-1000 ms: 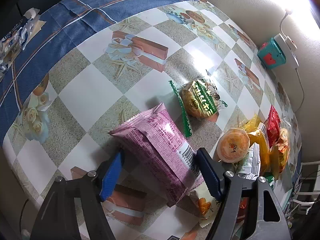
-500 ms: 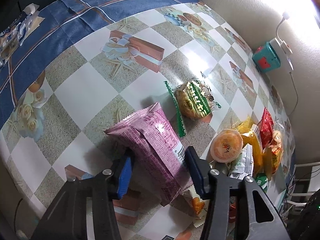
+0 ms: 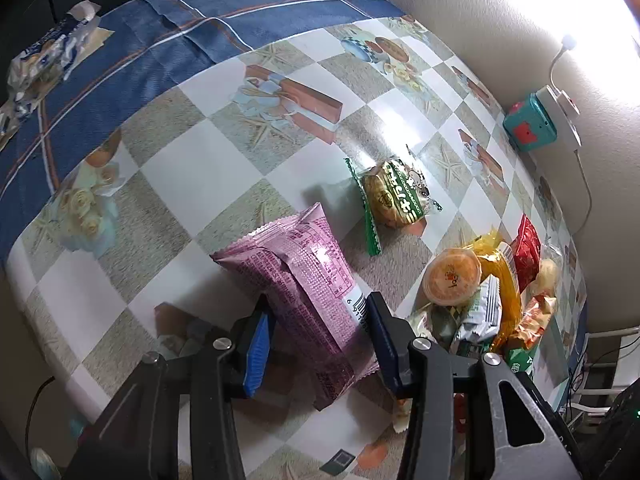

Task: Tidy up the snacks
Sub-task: 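Lift the green biscuit pack with the right gripper and lower it into the tray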

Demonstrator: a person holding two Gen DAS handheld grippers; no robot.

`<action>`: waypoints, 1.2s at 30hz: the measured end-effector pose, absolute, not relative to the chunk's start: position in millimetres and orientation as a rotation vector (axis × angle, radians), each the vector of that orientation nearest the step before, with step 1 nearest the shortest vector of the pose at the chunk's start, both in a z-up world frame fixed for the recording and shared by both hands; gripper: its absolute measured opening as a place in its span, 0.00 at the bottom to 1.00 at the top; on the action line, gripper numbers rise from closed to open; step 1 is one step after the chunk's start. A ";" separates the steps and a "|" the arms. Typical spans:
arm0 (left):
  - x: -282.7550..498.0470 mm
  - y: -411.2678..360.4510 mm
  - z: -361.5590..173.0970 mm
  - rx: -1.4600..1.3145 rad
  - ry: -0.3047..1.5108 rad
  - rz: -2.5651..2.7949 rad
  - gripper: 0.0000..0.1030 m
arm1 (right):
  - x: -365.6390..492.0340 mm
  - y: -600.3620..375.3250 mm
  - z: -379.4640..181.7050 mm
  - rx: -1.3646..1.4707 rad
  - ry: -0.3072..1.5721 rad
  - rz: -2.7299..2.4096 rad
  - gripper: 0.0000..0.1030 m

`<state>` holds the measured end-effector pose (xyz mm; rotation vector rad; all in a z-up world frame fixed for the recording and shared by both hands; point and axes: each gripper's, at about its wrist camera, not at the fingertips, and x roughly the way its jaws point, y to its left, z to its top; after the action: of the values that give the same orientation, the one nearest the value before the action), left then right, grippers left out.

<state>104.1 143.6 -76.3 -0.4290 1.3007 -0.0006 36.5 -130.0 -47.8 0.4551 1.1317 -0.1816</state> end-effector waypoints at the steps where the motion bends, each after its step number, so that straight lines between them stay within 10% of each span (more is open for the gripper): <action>1: 101.6 144.0 -73.9 -0.428 1.296 0.003 0.46 | 35.1 -130.1 -46.7 0.457 1.130 -0.179 0.42; 36: 83.8 -43.0 18.8 -0.136 1.155 -0.303 0.46 | -22.0 -244.0 -7.3 0.642 1.005 -0.511 0.42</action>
<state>83.8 -43.0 18.8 -0.1364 1.1549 -0.3034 -22.0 -244.0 -7.3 0.6418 1.0052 -0.5115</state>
